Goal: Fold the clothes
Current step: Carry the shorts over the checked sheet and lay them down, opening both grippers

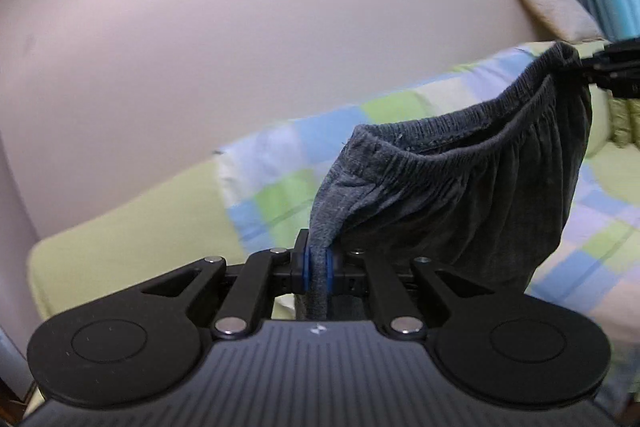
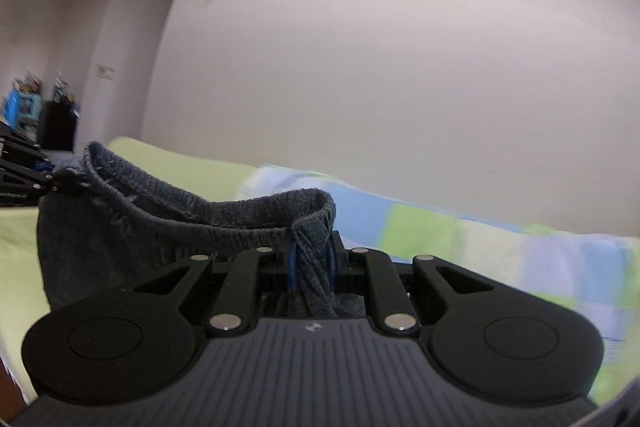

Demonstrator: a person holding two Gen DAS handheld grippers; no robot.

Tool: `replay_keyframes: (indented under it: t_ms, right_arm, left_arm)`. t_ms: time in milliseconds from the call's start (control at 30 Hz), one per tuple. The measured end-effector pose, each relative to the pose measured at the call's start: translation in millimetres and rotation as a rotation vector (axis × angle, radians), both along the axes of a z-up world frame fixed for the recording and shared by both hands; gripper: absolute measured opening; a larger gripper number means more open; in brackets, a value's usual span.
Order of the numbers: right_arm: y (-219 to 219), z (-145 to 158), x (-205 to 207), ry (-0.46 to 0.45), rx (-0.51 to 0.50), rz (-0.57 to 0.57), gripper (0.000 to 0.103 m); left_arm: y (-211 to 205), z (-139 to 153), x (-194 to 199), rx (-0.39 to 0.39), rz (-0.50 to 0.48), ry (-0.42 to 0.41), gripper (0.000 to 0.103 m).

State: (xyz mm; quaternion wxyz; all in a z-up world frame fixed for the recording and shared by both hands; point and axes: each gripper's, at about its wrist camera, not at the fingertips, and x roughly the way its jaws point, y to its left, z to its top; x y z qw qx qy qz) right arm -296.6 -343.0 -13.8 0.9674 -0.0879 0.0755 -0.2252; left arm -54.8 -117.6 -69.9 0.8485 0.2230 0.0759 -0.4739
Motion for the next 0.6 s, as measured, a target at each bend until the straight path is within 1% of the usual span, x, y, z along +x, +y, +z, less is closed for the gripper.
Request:
replay_keyframes:
  t_ms: [67, 100, 133, 233, 267, 333, 433, 467, 500, 533, 567, 600]
  right_arm:
    - [-8, 1, -18, 0.038, 0.001, -0.047, 0.011]
    - [-14, 1, -31, 0.065, 0.000, -0.082, 0.011]
    - [-19, 0, -36, 0.075, 0.002, -0.096, 0.011]
    - [-46, -13, -44, 0.130, -0.003, -0.157, 0.011]
    - [-66, -25, -39, 0.170, 0.004, -0.179, 0.011]
    - [-99, -55, -22, 0.247, 0.020, -0.198, 0.012]
    - [-148, -107, 9, 0.354, 0.046, -0.218, 0.012]
    - [-176, -141, 30, 0.424, 0.063, -0.225, 0.012]
    - [-197, -173, 52, 0.473, 0.081, -0.229, 0.012]
    - [-205, -186, 63, 0.494, 0.093, -0.230, 0.012]
    - [-231, -216, 85, 0.551, 0.126, -0.235, 0.012]
    - [-250, -235, 100, 0.580, 0.157, -0.237, 0.012]
  left_arm:
    - [-20, -3, -20, 0.035, -0.033, 0.050, 0.008]
    - [-28, -4, -23, 0.046, -0.043, 0.055, 0.009]
    - [-36, -6, -26, 0.057, -0.052, 0.060, 0.009]
    - [-74, -18, -24, 0.103, -0.070, 0.093, 0.009]
    - [-90, -24, -21, 0.122, -0.074, 0.106, 0.010]
    - [-159, -62, -1, 0.204, -0.068, 0.147, 0.010]
    - [-244, -140, 33, 0.314, -0.064, 0.180, 0.010]
    - [-271, -165, 43, 0.350, -0.063, 0.190, 0.010]
    - [-285, -182, 47, 0.374, -0.058, 0.196, 0.010]
    - [-306, -205, 58, 0.410, -0.054, 0.203, 0.010]
    - [-328, -229, 68, 0.446, -0.050, 0.209, 0.010]
    - [-349, -252, 79, 0.483, -0.046, 0.215, 0.010]
